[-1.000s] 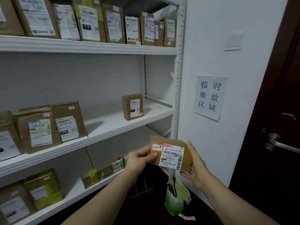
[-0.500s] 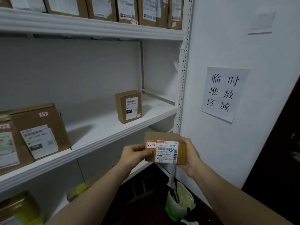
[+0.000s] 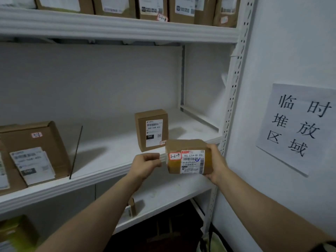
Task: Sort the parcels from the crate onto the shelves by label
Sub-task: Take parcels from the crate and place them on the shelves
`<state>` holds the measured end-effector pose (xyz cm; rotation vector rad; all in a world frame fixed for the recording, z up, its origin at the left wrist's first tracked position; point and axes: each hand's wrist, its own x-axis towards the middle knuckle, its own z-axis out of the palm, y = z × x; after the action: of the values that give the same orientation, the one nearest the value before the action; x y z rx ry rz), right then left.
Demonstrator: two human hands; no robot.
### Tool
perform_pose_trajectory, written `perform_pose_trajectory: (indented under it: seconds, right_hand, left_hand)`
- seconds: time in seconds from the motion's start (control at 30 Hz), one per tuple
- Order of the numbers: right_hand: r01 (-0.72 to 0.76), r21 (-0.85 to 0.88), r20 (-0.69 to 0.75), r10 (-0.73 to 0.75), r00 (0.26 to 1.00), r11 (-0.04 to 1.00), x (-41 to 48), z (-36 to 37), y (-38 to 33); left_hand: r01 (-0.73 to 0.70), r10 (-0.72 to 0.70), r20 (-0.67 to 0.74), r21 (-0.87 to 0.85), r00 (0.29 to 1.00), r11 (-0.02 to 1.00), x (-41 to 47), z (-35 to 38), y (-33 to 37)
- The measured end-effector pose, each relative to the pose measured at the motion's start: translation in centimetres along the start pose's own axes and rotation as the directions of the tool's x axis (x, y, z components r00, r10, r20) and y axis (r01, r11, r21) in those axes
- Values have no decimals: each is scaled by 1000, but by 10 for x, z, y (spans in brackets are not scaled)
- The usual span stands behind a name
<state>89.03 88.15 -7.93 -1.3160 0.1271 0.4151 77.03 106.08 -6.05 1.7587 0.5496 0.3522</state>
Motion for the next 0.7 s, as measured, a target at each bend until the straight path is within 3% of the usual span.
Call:
perform_pose_trajectory:
  seconds: [0.13, 0.27, 0.4, 0.53, 0.7]
  right_hand:
    - [108, -28, -94, -111, 989, 994, 39, -14, -15]
    - [89, 27, -180, -83, 980, 996, 72, -14, -24]
    - [65, -65, -208, -78, 975, 996, 106, -2, -32]
    - [112, -254, -307, -190, 933, 961, 141, 8, -35]
    - [99, -261, -283, -174, 943, 960, 178, 23, -37]
  left_hand:
    - [35, 0, -178, 195, 984, 980, 28, -5, -9]
    - [106, -40, -272, 233, 961, 967, 60, -19, -19]
    - [181, -136, -260, 161, 956, 970, 99, -24, -25]
    - [202, -167, -205, 161, 964, 966, 134, -25, -34]
    - [162, -129, -162, 210, 978, 964, 167, -26, -44]
